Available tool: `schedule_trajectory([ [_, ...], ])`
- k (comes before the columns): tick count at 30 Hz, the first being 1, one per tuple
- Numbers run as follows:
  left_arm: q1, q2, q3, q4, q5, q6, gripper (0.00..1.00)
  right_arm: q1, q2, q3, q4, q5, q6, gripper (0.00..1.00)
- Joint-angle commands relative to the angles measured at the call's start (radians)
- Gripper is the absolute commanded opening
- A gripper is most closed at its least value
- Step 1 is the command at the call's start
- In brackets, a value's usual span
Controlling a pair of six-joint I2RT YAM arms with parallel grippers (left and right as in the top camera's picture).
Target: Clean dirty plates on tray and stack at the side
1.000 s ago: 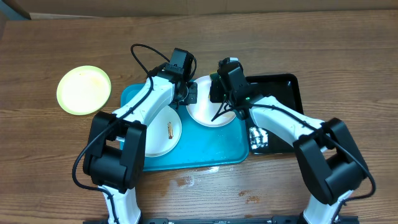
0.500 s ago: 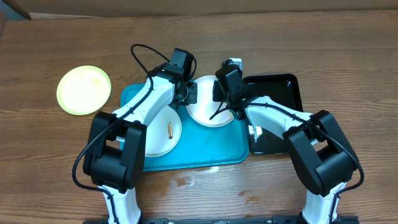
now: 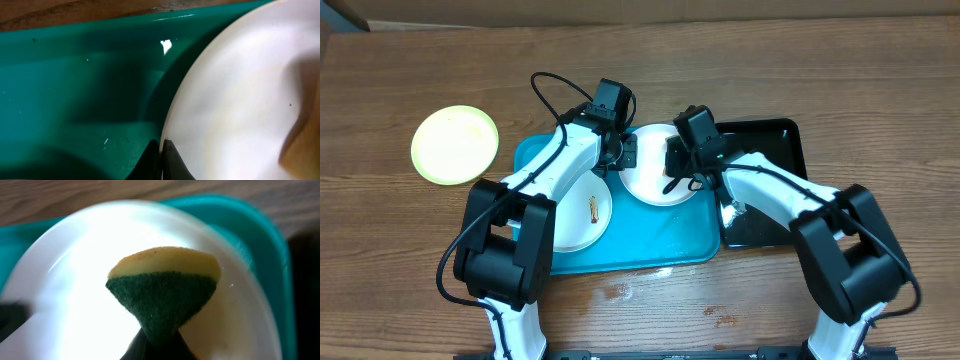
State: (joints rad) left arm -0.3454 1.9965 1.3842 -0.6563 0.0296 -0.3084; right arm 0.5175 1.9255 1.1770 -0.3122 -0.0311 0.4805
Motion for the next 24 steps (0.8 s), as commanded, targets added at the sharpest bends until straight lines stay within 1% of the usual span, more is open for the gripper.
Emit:
schedule_trajectory([
  [1, -0.003, -0.033, -0.008, 0.004, -0.003, -0.006, 0.04, -0.003, -0.079, 0.010, -0.008, -0.143, 0.025, 0.04],
  [3, -0.003, -0.033, -0.008, 0.004, -0.003, -0.006, 0.04, -0.003, -0.087, 0.010, -0.016, -0.209, 0.025, 0.04],
  [5, -0.003, -0.033, -0.008, 0.004, -0.003, -0.006, 0.04, -0.003, -0.087, 0.010, -0.034, -0.232, 0.025, 0.04],
  [10, -0.003, -0.033, -0.008, 0.003, -0.003, -0.006, 0.04, -0.001, -0.082, 0.007, -0.125, -0.072, 0.025, 0.04],
  [15, -0.003, -0.033, -0.008, 0.004, -0.003, -0.007, 0.04, -0.001, -0.078, 0.005, -0.165, -0.066, 0.048, 0.04],
  [17, -0.003, -0.033, -0.008, 0.006, -0.003, -0.007, 0.04, -0.001, -0.071, 0.003, -0.162, -0.046, 0.048, 0.04],
  [20, -0.003, -0.033, -0.008, 0.007, -0.003, -0.006, 0.04, -0.001, -0.066, 0.003, -0.141, 0.063, 0.048, 0.04],
  [22, -0.003, -0.033, -0.008, 0.007, -0.003, -0.006, 0.04, -0.006, -0.066, 0.003, -0.107, 0.122, 0.048, 0.04],
  [24, -0.003, -0.033, -0.008, 0.007, -0.003, -0.006, 0.04, -0.019, -0.066, 0.003, -0.054, 0.143, 0.048, 0.04],
])
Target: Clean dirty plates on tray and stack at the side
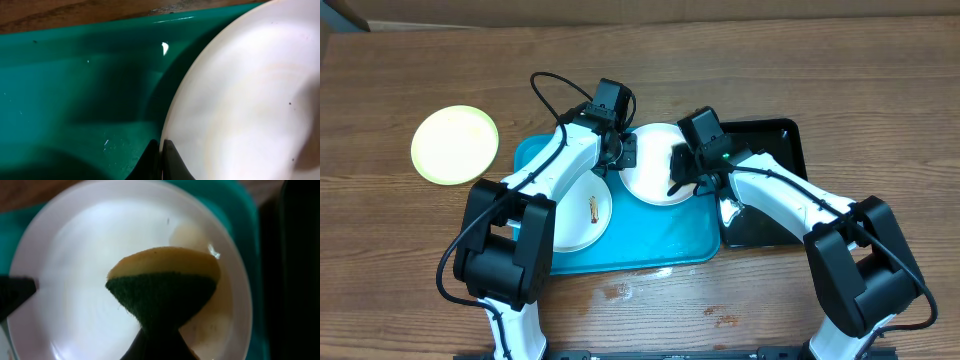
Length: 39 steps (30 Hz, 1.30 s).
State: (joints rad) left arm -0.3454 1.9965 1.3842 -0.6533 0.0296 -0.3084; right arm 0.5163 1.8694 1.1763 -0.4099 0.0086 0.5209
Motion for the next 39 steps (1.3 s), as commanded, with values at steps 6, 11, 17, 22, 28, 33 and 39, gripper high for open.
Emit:
schedule_trajectory([
  [6, -0.003, -0.033, -0.008, 0.005, -0.003, -0.006, 0.04, -0.041, -0.010, 0.004, 0.206, -0.119, 0.069, 0.04],
  [11, -0.003, -0.033, -0.008, 0.008, -0.003, -0.006, 0.04, -0.030, -0.003, 0.002, 0.211, -0.115, 0.139, 0.04],
  [17, -0.003, -0.033, -0.008, 0.007, -0.003, -0.006, 0.04, -0.006, 0.057, 0.002, 0.223, -0.132, 0.156, 0.04],
  [22, -0.003, -0.033, -0.008, 0.007, -0.004, -0.006, 0.04, -0.007, 0.115, 0.002, 0.273, -0.281, 0.159, 0.04],
  [28, -0.003, -0.033, -0.008, 0.007, -0.003, -0.006, 0.04, -0.023, 0.124, 0.002, 0.287, -0.367, 0.157, 0.04],
  [33, -0.002, -0.033, -0.008, 0.006, -0.004, -0.006, 0.04, -0.055, 0.124, 0.002, 0.189, -0.273, 0.157, 0.04],
  [39, -0.002, -0.033, -0.008, 0.005, -0.004, -0.006, 0.04, -0.102, 0.121, 0.009, 0.154, -0.238, 0.157, 0.04],
])
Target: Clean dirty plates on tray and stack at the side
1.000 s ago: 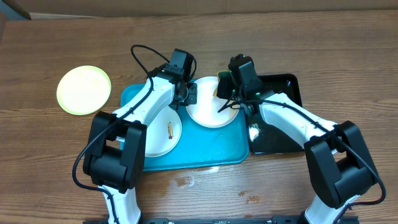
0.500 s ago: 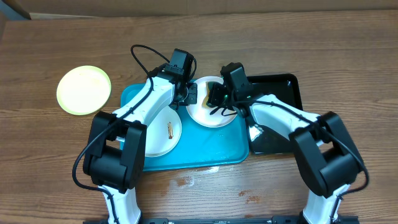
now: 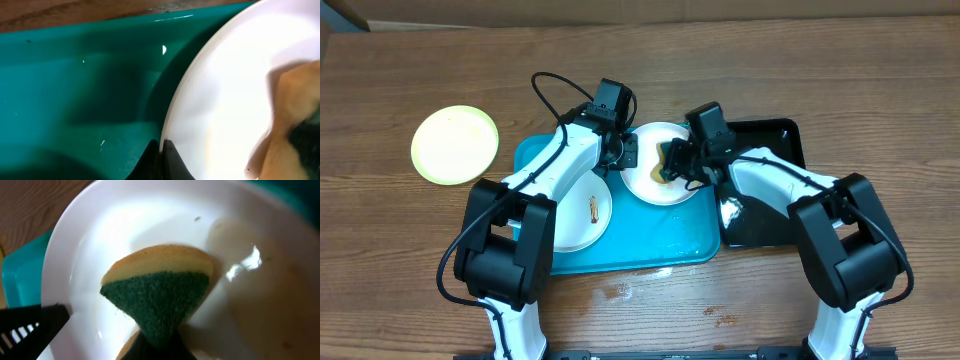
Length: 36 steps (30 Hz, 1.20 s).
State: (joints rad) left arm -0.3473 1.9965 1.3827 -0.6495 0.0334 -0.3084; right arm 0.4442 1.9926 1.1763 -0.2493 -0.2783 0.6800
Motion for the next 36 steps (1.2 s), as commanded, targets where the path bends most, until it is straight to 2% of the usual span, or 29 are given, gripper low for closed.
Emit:
schedule_trajectory([
  [1, 0.000, -0.033, -0.006, 0.001, -0.008, -0.006, 0.04, -0.039, -0.005, 0.017, -0.006, 0.024, -0.002, 0.04],
  [12, 0.000, -0.033, -0.006, 0.000, -0.008, -0.006, 0.04, -0.051, -0.061, 0.089, -0.050, -0.249, 0.003, 0.04],
  [25, 0.000, -0.033, -0.006, -0.004, -0.008, -0.006, 0.04, 0.060, -0.048, 0.087, -0.103, -0.150, 0.035, 0.04],
  [36, 0.000, -0.033, -0.006, -0.004, -0.008, -0.003, 0.04, 0.098, -0.047, 0.086, -0.204, 0.058, 0.019, 0.04],
])
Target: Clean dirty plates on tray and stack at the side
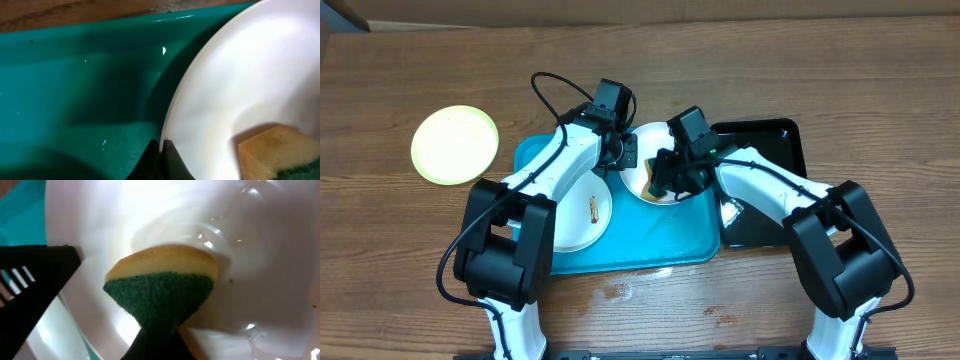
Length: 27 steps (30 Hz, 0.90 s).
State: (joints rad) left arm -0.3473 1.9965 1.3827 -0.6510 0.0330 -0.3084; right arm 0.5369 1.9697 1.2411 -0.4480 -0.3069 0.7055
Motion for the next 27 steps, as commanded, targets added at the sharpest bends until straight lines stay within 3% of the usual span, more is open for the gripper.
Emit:
schedule_trajectory([
  [1, 0.000, -0.033, -0.006, -0.003, -0.008, -0.002, 0.04, 0.005, -0.024, 0.021, -0.012, 0.107, -0.006, 0.04],
  [10, 0.000, -0.033, -0.006, -0.003, -0.008, 0.010, 0.04, -0.070, -0.024, 0.022, -0.047, 0.174, -0.006, 0.04],
  [20, 0.000, -0.033, -0.005, -0.003, -0.023, 0.017, 0.04, -0.163, -0.082, 0.115, -0.020, 0.037, -0.037, 0.04],
  [27, 0.000, -0.033, 0.012, -0.019, -0.023, 0.024, 0.04, -0.252, -0.193, 0.175, -0.153, -0.117, -0.162, 0.04],
])
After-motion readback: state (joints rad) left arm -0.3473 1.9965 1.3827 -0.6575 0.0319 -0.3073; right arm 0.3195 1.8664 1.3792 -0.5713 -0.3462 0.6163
